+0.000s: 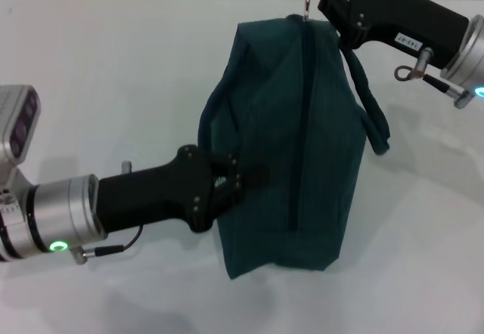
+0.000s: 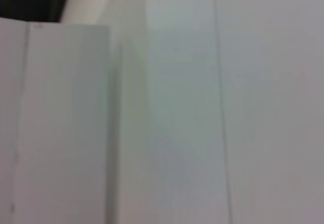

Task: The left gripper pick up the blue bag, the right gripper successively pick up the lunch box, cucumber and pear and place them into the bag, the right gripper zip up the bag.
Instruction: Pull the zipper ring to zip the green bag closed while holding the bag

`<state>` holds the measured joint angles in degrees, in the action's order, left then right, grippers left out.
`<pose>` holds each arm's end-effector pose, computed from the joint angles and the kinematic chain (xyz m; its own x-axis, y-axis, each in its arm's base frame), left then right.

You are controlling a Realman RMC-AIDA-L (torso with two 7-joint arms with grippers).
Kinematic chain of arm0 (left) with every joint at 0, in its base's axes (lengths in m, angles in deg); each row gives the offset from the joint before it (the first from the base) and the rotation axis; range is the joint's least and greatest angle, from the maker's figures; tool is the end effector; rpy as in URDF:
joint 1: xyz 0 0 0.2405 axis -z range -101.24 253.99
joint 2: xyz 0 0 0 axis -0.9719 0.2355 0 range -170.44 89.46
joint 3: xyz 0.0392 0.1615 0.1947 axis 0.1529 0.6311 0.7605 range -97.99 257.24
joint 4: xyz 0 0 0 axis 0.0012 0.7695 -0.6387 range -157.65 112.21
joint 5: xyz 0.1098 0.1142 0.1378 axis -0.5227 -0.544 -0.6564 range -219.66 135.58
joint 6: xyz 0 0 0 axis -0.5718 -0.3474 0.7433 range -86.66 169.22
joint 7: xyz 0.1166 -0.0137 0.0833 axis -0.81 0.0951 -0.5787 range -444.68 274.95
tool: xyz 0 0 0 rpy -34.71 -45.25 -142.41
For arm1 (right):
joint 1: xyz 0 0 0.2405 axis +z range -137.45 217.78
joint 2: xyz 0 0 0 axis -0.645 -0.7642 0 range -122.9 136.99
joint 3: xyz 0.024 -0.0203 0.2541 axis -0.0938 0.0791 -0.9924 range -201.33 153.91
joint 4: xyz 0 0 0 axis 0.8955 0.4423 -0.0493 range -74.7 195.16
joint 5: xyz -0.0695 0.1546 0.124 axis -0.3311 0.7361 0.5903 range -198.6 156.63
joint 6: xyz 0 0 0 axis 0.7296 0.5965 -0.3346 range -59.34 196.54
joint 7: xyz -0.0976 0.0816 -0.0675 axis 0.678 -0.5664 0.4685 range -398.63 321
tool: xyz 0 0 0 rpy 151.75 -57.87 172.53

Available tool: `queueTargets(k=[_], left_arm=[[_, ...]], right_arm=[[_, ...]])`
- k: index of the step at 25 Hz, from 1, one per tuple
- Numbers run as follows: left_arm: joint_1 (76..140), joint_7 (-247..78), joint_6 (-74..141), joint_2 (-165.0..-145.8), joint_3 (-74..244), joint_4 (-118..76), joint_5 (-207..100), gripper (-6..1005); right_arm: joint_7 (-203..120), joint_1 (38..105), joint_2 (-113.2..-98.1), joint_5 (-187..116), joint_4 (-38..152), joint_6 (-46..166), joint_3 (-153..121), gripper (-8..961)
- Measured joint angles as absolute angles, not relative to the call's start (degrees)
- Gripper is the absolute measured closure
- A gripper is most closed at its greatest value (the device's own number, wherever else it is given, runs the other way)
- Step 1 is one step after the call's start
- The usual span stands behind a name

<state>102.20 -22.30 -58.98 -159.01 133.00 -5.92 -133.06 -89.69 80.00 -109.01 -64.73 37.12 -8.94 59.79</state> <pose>-0.2522 0.2612 -0.0395 0.5734 0.3205 0.7540 0.3918 -0.9155 0.0911 0.1500 0.3827 -0.0196 0.5773 0.1079 -0.8093 -0.2770 -0.9066 -0.3185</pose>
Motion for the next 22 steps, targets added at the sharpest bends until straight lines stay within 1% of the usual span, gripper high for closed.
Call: queueTargets(k=[9, 15, 22], left_arm=[[99.7, -22.5, -61.8, -158.94, 133.0, -3.2, -135.2, 938], [98.7, -22.4, -60.8, -159.02, 130.8, -2.3, -134.7, 939], [96.0, -23.6, -57.3, -159.85, 120.9, -2.7, -134.6, 932]], right_arm=[[-91.8, 80.4, -109.13, -64.6, 37.2, 0.7, 60.3, 938], [-95.7, 79.6, -109.14, -63.0, 37.4, 1.5, 60.4, 939], [-98.2, 77.3, -109.14, -59.1, 37.7, 0.9, 60.4, 939]])
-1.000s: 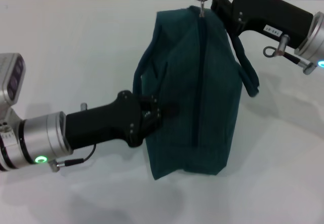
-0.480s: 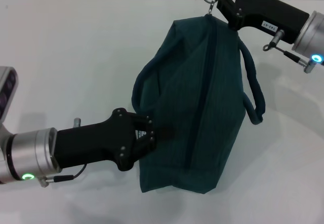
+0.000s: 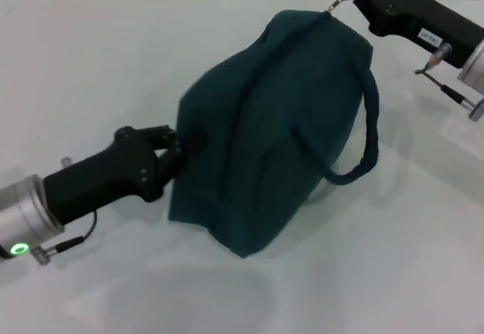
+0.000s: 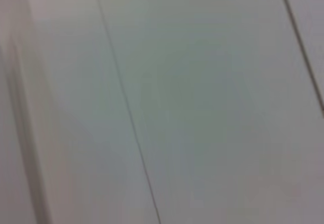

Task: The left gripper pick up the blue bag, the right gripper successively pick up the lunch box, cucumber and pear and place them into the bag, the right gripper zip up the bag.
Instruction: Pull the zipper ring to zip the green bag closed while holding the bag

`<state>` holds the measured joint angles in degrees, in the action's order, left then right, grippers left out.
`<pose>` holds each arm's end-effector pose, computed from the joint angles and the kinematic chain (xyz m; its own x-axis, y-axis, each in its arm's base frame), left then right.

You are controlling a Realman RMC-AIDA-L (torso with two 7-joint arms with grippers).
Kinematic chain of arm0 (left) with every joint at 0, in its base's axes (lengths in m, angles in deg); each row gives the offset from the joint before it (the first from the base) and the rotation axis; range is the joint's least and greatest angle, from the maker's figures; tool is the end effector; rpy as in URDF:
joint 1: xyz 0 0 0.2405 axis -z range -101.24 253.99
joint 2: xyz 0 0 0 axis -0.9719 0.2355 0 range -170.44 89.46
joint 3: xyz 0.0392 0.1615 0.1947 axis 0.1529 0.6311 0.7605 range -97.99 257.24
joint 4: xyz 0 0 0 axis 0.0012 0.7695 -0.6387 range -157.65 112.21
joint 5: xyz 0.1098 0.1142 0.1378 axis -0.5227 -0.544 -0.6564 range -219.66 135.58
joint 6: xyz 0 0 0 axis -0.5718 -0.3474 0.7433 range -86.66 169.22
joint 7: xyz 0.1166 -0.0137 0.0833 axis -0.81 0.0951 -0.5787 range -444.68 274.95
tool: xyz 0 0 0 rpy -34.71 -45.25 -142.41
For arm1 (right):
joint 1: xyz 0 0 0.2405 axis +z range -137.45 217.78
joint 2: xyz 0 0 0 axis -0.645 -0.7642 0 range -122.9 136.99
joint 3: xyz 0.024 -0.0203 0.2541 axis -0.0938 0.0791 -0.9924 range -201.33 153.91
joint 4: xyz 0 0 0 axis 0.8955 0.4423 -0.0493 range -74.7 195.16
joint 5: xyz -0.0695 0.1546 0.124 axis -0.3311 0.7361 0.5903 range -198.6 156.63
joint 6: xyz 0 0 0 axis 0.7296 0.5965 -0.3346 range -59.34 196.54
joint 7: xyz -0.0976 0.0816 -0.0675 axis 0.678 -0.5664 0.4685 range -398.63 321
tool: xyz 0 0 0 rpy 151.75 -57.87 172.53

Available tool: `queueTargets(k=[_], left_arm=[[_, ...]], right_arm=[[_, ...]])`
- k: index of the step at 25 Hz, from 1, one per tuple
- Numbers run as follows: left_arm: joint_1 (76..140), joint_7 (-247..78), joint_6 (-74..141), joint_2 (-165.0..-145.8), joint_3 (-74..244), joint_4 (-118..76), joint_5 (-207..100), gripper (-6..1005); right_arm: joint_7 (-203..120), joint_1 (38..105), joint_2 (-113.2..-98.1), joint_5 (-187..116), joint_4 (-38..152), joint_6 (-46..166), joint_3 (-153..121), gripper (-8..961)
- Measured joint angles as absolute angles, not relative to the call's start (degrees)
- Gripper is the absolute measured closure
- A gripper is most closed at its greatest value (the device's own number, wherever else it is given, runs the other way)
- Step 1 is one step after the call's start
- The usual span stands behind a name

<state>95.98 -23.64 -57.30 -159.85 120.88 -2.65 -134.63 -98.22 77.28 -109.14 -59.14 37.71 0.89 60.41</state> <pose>-0.2856 0.2562 -0.0162 0.5133 0.2551 0.8194 0.5436 -0.8355 -0.0804 0.1838 0.3967 -0.0180 0.5235 -0.0949 -0.8467 -0.5565 -0.7906 -0.2555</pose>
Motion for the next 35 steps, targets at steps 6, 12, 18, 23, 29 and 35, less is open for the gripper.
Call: queueTargets(k=[6, 12, 18, 23, 29, 35], left_arm=[[94.9, -25.2, -57.2, -160.03, 117.6, -2.9, -134.1, 896], [94.8, -22.8, -57.5, -160.05, 117.5, -2.4, -133.5, 793], [97.2, -8.2, -57.1, -159.91, 118.0, 8.8, -134.7, 564], [102.0, 9.2, -55.6, -159.97, 119.4, 25.2, -139.2, 314], [104.7, 31.0, -48.4, -160.06, 134.1, 46.3, -148.4, 205], [104.3, 52.0, -40.6, -160.11, 152.3, 66.3, -158.4, 204]], right_arm=[[-98.3, 76.4, -109.14, -57.5, 37.9, -0.9, 60.5, 939], [-98.3, 76.4, -109.14, -57.4, 37.9, -0.9, 61.0, 939], [-98.4, 76.3, -109.14, -57.4, 37.9, -1.3, 61.1, 939], [-98.4, 76.1, -109.14, -57.2, 38.0, -1.3, 61.1, 939], [-98.4, 76.1, -109.14, -56.5, 38.1, -0.9, 61.2, 939], [-98.3, 76.5, -109.14, -56.5, 38.7, -0.6, 61.1, 939]])
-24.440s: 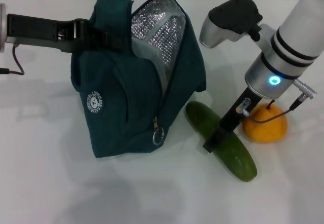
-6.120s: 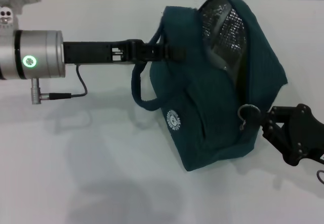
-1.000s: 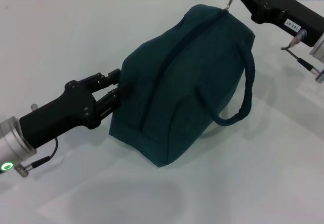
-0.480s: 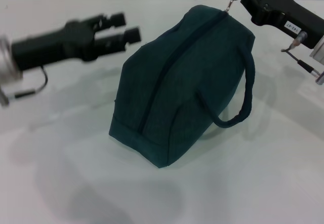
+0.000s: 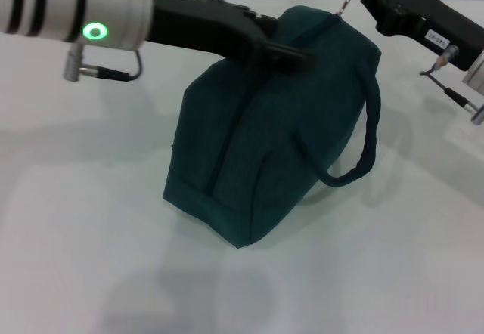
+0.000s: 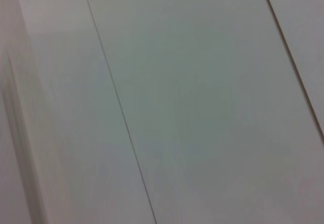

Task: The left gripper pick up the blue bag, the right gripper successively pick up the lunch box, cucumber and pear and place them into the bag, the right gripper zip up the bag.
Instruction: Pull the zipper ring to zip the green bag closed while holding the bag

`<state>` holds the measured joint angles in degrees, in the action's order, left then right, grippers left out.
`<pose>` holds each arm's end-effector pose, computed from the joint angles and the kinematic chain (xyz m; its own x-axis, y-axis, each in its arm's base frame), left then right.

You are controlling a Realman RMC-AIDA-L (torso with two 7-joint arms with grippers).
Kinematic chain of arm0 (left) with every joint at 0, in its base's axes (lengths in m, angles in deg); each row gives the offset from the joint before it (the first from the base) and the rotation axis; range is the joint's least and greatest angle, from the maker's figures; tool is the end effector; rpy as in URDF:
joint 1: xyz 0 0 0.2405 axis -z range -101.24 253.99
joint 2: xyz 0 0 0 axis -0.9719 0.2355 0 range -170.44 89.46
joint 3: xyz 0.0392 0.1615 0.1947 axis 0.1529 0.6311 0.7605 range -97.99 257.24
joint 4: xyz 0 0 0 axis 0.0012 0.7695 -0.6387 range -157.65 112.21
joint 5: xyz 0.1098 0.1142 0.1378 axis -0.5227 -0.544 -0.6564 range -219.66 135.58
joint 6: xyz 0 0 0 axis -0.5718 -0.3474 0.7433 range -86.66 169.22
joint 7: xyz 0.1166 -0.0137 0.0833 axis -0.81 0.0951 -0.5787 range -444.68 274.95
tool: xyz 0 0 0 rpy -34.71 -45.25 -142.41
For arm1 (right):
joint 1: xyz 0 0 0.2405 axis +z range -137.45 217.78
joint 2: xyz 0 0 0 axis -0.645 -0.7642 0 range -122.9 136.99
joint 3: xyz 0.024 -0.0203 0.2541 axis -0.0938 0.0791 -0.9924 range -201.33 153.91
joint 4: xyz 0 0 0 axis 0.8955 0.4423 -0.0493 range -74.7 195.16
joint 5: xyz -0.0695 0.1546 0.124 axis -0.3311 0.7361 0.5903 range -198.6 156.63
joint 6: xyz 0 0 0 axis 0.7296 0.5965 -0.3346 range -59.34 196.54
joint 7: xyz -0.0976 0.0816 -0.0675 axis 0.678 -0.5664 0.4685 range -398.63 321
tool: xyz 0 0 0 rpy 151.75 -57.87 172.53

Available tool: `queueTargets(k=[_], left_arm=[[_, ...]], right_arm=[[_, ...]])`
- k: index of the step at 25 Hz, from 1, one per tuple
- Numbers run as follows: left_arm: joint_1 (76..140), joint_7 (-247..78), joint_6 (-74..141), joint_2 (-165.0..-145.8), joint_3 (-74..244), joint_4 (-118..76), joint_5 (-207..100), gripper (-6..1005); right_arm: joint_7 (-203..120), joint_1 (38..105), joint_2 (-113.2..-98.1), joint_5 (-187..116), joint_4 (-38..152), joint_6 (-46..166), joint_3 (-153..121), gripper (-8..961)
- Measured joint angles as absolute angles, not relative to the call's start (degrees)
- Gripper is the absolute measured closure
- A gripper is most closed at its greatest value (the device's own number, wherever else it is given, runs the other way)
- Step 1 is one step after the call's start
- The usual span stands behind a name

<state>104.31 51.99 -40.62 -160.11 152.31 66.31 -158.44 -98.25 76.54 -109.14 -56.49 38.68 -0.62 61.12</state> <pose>-0.1046 0.3460 0.0341 0.8466 0.4151 0.3331 0.4949 -0.8442 -0.2060 0.1890 0.3926 -0.0159 0.4870 -0.1028 -0.8673 -0.5802 -0.7804 -0.2332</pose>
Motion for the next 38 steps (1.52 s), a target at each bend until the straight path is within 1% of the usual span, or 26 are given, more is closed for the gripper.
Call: queueTargets(k=[6, 16, 24, 35, 38], left_arm=[[106.0, 58.3, -38.7, -160.10, 158.3, 69.1, -162.3, 204], [106.1, 62.8, -34.8, -160.07, 160.5, 68.0, -168.4, 205], [105.7, 60.9, -34.3, -160.07, 160.5, 67.8, -168.1, 597], [106.1, 60.4, -34.2, -160.11, 160.6, 67.5, -168.1, 831], [106.0, 60.4, -34.2, -160.11, 160.6, 67.6, -168.0, 871]], right_arm=[[-98.2, 76.6, -109.14, -56.5, 38.7, -0.6, 61.1, 939], [-98.3, 76.5, -109.14, -56.5, 38.7, -0.6, 61.7, 939], [-98.2, 76.6, -109.14, -56.5, 38.7, -0.6, 61.7, 939], [-98.3, 76.4, -109.14, -56.5, 38.7, -0.6, 61.6, 939], [-98.3, 76.2, -109.14, -55.7, 39.2, 0.0, 61.5, 939]])
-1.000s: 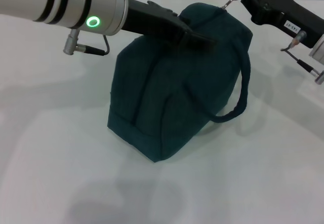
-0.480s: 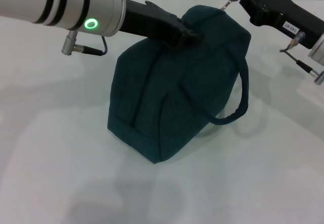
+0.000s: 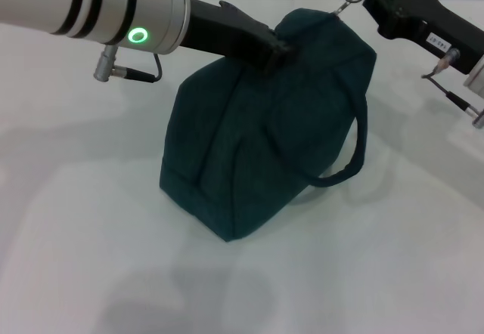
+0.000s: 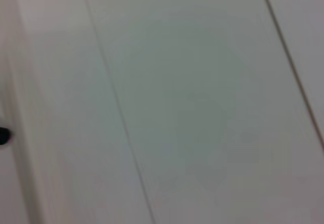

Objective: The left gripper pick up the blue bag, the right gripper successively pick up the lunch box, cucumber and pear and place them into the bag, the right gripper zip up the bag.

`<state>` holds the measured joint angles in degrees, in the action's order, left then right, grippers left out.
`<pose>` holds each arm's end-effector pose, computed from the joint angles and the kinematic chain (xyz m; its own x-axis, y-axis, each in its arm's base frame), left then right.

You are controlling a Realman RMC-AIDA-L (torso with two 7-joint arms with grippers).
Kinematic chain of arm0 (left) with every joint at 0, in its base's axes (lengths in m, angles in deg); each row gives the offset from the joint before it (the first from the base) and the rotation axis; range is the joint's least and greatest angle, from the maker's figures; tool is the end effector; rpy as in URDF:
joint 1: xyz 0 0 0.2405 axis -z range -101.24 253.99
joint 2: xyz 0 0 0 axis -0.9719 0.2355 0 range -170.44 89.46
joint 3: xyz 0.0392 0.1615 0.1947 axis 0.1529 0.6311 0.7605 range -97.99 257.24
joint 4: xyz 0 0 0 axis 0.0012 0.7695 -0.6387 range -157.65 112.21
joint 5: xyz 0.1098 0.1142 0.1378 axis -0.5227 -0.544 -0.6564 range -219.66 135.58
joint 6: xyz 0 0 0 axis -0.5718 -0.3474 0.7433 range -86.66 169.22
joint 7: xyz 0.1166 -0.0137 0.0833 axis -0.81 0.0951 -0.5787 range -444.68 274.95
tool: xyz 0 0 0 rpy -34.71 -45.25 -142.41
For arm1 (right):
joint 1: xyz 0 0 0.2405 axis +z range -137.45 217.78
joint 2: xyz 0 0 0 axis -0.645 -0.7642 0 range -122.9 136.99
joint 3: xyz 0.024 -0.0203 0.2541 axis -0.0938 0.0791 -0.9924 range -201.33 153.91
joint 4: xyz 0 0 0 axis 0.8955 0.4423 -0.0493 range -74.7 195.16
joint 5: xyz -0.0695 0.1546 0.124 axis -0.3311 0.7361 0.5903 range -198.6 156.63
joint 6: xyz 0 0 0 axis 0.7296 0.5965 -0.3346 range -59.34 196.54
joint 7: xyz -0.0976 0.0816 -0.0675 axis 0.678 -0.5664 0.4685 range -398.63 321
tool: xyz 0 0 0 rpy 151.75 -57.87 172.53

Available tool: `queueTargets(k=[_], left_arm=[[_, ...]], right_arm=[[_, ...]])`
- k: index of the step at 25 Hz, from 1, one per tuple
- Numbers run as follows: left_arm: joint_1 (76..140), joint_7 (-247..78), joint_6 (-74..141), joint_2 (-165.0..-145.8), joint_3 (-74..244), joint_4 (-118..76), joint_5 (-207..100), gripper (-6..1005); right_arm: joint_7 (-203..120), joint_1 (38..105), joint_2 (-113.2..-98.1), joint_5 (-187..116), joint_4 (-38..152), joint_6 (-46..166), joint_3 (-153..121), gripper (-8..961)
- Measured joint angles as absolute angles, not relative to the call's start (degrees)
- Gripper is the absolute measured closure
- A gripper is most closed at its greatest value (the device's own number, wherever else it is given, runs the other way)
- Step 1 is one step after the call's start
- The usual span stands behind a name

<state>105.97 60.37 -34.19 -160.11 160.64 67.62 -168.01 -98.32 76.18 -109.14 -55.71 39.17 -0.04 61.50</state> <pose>-0.0940 0.3536 0.0109 0.8613 0.4405 0.2534 0.5032 -0.8090 -0.3038 0.1943 0.3920 -0.0167 0.4829 -0.1164 -0.8679 -0.6003 -0.7656 -0.2312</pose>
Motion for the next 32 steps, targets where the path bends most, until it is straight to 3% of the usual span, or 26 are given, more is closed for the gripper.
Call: queueTargets(k=[8, 26, 32], left_arm=[[105.4, 58.8, -35.1, -159.89, 158.3, 68.0, -163.7, 945], [105.2, 54.3, -35.0, -160.05, 156.1, 64.4, -159.4, 939], [105.1, 53.4, -34.2, -160.11, 155.5, 61.5, -156.8, 936]], right_arm=[[-98.4, 76.0, -109.14, -51.4, 46.1, 5.5, 61.3, 939], [-99.3, 72.7, -109.11, -51.1, 46.2, 3.4, 61.0, 920], [-98.4, 70.4, -108.84, -50.6, 45.5, 0.2, 60.6, 699]])
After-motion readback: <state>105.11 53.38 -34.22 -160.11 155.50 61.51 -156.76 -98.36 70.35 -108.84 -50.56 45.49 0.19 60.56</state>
